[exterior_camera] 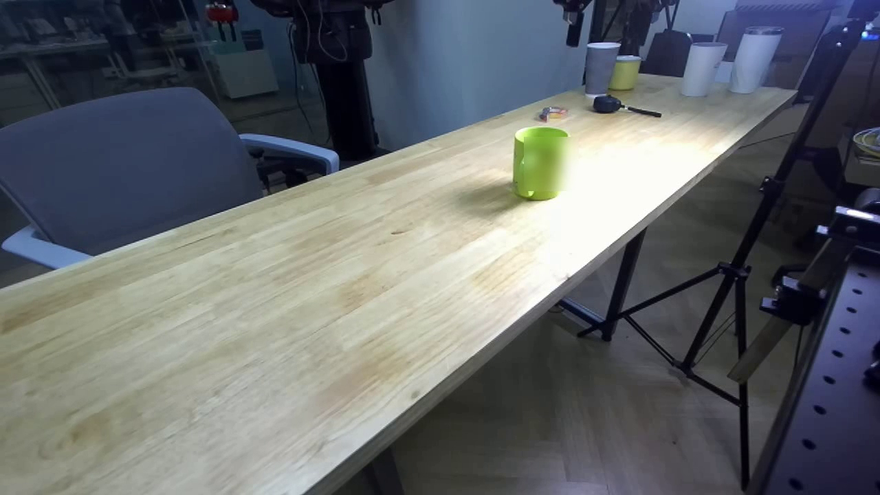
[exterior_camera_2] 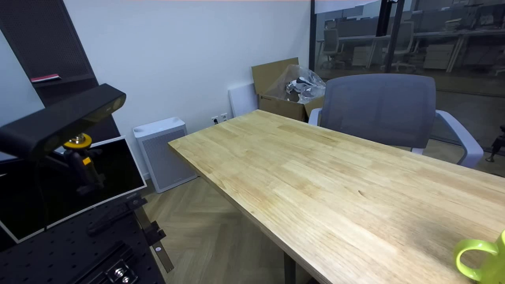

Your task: Move the mug to the left

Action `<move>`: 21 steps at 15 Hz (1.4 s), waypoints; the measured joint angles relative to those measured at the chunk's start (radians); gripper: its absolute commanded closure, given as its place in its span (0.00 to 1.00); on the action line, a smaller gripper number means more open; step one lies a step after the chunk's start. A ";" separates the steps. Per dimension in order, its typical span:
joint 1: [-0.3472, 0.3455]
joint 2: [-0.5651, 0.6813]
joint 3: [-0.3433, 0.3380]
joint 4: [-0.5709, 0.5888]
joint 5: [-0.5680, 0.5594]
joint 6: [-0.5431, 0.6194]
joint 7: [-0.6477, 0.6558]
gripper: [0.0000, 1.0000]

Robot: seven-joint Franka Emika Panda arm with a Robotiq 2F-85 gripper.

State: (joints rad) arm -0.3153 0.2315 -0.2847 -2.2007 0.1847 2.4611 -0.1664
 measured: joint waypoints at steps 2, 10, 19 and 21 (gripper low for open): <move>-0.007 0.041 0.001 0.020 0.000 0.000 0.001 0.00; -0.039 0.185 0.014 0.148 0.010 0.004 0.018 0.00; -0.065 0.293 0.035 0.253 0.011 0.004 0.047 0.00; -0.068 0.305 0.040 0.256 0.011 0.006 0.049 0.00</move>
State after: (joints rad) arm -0.3835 0.5360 -0.2449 -1.9444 0.1954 2.4669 -0.1174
